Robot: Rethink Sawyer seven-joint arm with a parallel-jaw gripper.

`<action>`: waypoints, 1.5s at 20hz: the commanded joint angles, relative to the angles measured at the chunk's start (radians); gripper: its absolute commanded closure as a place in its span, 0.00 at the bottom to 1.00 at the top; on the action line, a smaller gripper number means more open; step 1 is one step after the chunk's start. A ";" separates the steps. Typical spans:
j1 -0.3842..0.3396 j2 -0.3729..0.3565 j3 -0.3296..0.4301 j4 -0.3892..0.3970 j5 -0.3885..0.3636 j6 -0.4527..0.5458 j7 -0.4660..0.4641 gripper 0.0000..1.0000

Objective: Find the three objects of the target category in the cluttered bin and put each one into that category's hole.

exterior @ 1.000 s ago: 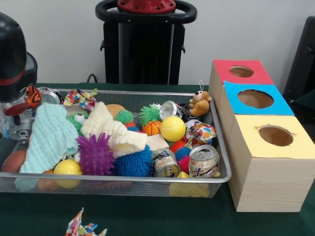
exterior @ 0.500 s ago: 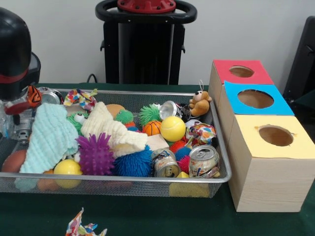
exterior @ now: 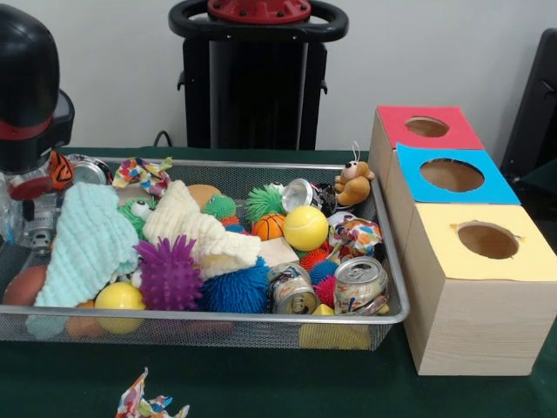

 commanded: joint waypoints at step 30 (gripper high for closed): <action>-0.040 -0.071 0.135 0.051 0.036 -0.434 0.099 1.00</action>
